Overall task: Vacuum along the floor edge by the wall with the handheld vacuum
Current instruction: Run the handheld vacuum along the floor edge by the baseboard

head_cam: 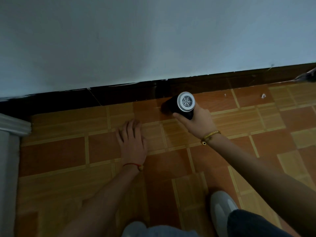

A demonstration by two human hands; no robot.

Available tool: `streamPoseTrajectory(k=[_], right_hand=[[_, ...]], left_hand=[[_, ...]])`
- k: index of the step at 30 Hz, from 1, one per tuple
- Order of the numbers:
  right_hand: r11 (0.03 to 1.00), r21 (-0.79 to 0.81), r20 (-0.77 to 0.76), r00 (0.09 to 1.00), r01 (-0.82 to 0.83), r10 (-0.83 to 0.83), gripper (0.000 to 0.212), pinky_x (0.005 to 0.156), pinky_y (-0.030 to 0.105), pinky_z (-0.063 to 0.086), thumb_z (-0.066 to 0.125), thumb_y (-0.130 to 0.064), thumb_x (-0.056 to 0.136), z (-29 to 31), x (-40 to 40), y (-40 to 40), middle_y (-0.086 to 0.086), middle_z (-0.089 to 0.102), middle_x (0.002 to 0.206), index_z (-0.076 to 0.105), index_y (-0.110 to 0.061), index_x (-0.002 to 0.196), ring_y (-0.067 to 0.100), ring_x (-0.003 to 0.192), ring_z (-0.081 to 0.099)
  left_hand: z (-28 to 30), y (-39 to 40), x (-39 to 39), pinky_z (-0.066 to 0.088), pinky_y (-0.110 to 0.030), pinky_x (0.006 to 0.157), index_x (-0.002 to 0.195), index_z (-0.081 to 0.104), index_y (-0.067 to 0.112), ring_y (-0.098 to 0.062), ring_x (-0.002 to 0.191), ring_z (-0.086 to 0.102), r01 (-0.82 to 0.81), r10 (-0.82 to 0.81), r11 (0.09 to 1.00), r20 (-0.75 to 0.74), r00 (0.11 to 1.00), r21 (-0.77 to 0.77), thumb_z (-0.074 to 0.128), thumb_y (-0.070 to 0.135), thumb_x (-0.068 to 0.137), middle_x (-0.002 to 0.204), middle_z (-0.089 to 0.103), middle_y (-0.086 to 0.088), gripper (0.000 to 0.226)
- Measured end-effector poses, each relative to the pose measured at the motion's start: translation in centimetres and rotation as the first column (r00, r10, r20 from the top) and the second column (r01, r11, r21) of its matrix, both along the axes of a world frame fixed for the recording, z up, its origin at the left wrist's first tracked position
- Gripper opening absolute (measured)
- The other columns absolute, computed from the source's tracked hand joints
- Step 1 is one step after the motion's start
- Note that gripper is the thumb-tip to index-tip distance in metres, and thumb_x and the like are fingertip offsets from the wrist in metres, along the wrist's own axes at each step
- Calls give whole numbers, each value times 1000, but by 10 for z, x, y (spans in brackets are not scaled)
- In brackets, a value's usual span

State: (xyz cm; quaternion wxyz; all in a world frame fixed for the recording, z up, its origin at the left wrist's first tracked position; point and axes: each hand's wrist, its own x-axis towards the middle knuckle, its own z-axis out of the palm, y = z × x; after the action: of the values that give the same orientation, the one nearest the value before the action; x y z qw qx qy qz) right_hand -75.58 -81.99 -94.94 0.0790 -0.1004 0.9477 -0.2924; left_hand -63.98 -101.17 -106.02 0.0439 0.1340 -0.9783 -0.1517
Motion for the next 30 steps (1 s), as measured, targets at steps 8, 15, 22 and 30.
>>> streamPoseTrajectory(k=[8, 15, 22, 30], right_hand=[[998, 55, -49, 998, -30, 32, 70, 75, 40, 56, 63, -56, 82, -5, -25, 21, 7, 70, 105, 44, -16, 135, 27, 93, 66], [975, 5, 23, 975, -221, 221, 69, 81, 43, 56, 62, -57, 82, -6, -35, 14, 3, 69, 111, 40, -24, 139, 24, 100, 65], [993, -89, 21, 997, -75, 77, 60, 83, 37, 54, 65, -55, 80, -6, -52, 54, 1, 70, 107, 52, -19, 127, 22, 101, 65], [971, -157, 109, 974, -181, 199, 67, 88, 40, 53, 65, -57, 80, -13, -54, 43, 1, 68, 115, 49, -21, 133, 22, 108, 62]], left_hand=[[-1, 2, -1, 19, -58, 117, 137, 45, 15, -30, 136, 37, -10, 8, 999, -58, 998, -34, 40, 23, 89, 145, 43, -10, 49], [2, 5, -2, 21, -59, 115, 137, 48, 14, -30, 137, 37, -18, 16, 999, -38, 999, -37, 40, 24, 87, 146, 44, -10, 51], [12, 14, -4, 19, -58, 118, 141, 44, 12, -31, 143, 32, -30, 38, 994, 81, 996, -102, 40, 22, 91, 149, 40, -12, 51], [20, 21, -9, 15, -58, 120, 141, 42, 11, -33, 143, 30, -50, 67, 988, 115, 991, -148, 50, 14, 87, 148, 41, -14, 55]])
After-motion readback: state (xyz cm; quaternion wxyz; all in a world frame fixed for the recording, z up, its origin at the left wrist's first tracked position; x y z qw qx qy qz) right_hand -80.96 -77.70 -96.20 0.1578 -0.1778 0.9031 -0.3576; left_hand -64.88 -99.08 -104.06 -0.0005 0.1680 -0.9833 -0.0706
